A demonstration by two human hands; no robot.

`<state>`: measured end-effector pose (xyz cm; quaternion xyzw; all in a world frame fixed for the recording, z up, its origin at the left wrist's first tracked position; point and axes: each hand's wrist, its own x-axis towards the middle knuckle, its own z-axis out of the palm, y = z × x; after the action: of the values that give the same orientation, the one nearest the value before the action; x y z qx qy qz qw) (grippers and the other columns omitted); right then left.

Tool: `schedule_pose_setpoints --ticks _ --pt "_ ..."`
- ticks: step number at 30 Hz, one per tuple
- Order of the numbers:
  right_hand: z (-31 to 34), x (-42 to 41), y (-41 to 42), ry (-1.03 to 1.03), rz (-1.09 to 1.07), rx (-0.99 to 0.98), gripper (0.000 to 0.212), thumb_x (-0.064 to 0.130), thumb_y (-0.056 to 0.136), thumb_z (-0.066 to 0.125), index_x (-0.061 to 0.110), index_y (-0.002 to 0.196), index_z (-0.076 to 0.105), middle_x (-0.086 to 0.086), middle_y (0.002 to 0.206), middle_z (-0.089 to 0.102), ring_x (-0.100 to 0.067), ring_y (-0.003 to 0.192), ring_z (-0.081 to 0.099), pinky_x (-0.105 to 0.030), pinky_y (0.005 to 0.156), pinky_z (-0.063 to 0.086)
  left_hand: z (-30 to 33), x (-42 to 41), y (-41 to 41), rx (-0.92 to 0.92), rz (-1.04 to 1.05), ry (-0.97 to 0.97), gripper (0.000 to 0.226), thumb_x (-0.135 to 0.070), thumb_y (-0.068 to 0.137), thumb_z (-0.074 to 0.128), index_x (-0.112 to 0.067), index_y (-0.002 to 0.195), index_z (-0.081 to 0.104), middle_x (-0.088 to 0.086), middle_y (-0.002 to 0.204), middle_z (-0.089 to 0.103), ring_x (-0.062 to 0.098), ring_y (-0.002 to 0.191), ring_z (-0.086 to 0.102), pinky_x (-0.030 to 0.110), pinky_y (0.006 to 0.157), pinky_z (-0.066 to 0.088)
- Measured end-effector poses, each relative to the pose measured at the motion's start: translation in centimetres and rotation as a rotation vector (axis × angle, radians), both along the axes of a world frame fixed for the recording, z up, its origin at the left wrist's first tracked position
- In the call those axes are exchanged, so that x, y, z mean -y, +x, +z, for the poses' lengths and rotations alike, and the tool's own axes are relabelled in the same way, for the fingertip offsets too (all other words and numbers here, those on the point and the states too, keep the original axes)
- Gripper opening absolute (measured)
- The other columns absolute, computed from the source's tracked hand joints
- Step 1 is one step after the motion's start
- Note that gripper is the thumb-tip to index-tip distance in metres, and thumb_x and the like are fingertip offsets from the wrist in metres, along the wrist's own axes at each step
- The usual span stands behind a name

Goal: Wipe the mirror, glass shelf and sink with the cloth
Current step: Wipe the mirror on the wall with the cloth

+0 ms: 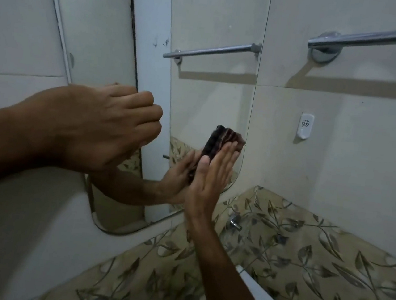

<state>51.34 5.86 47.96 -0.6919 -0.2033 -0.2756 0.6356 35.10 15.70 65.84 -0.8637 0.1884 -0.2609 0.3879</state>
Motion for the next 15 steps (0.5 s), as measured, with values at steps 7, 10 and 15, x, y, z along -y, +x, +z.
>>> schedule_pose_setpoints --ticks 7,10,15 --pt "-6.7 -2.7 -9.2 -0.255 0.104 0.395 0.062 0.046 0.108 0.019 0.017 0.162 0.007 -0.002 0.171 0.006 -0.029 0.158 0.004 -0.045 0.126 -0.002 0.1 -3.0 1.5 0.062 -0.166 0.009 0.025 -0.03 0.097 0.034 -0.015 0.097 0.054 0.006 0.094 0.048 0.029 0.082 0.044 0.049 0.073 0.04" --pt "-5.2 -1.7 -6.2 -0.219 0.055 0.359 0.062 0.048 0.107 0.014 0.022 0.162 0.002 0.003 0.171 0.001 -0.024 0.158 0.0 -0.039 0.126 -0.006 -0.2 -3.1 1.7 0.065 -0.174 0.013 0.021 -0.03 0.096 0.035 -0.017 0.096 0.052 0.004 0.093 0.045 0.028 0.083 0.043 0.048 0.073 0.038" --pt "-1.1 1.7 3.3 0.014 -0.019 -0.027 0.078 0.074 0.093 -0.002 0.034 0.16 -0.005 0.015 0.168 -0.011 -0.005 0.155 -0.012 -0.05 0.127 0.0 0.0 -3.3 1.4 0.036 -0.178 0.035 0.025 -0.029 0.098 0.031 -0.015 0.094 0.052 0.005 0.091 0.045 0.028 0.081 0.042 0.049 0.072 0.038"
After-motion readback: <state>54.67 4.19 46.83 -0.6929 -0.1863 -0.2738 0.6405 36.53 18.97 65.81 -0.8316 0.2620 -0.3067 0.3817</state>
